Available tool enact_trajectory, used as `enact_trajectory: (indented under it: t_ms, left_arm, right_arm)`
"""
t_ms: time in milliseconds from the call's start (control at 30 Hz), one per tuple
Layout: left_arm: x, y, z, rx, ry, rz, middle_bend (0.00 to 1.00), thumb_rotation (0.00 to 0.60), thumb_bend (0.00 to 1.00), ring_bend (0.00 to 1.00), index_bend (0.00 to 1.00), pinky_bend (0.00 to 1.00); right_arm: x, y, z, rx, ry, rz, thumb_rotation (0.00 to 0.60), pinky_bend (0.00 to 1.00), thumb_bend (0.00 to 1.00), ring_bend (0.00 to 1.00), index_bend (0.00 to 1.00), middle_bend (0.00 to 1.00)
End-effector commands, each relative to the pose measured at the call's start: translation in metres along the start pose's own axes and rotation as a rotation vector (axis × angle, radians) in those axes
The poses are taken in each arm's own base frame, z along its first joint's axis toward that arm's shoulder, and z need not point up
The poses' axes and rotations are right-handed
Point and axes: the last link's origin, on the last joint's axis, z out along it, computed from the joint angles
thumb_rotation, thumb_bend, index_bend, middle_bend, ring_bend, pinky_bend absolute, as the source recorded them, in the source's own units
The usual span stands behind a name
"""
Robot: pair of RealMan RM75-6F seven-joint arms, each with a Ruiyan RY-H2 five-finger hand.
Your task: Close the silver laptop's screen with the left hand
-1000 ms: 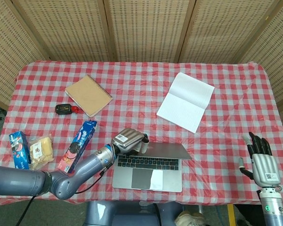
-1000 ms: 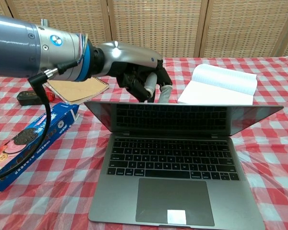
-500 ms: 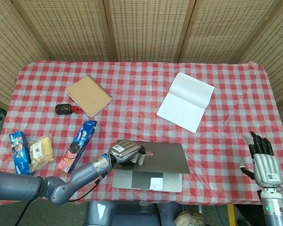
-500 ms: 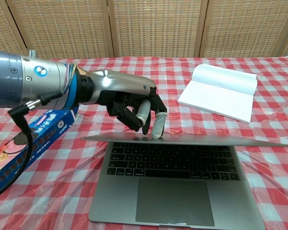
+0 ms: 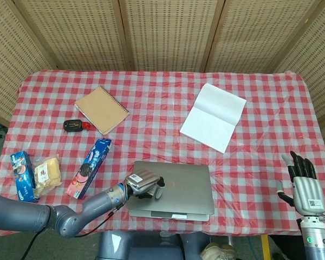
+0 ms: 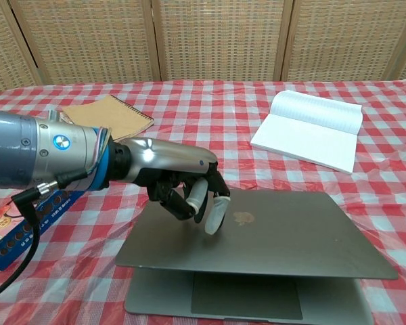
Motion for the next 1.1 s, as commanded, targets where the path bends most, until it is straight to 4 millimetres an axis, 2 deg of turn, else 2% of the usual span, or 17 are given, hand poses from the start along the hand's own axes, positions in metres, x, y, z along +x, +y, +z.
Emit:
enact_trajectory:
  t_ms: [33,833,1100]
  left_arm:
    - [-0.007,-0.001,0.002,0.002,-0.019,0.012,0.38,0.600,1.00,0.42,0.59,0.39]
    - [-0.029,-0.015,0.009,0.044,-0.071,0.026,0.36,0.600,1.00,0.42,0.57,0.38]
    - [-0.021,-0.014,0.000,0.039,-0.017,0.012,0.29,0.600,1.00,0.37,0.50,0.35]
  right_arm:
    - [0.000,0.000,0.000,0.000,0.000,0.001,0.600,0.00,0.72,0.00,0.00,0.00]
    - [-0.001,0.000,0.001,-0.007,-0.003,0.002,0.600,0.00,0.72,0.00,0.00,0.00]
    - [0.001,-0.001,0.000,-0.001,0.004,0.006,0.600,0.00,0.72,0.00,0.00,0.00]
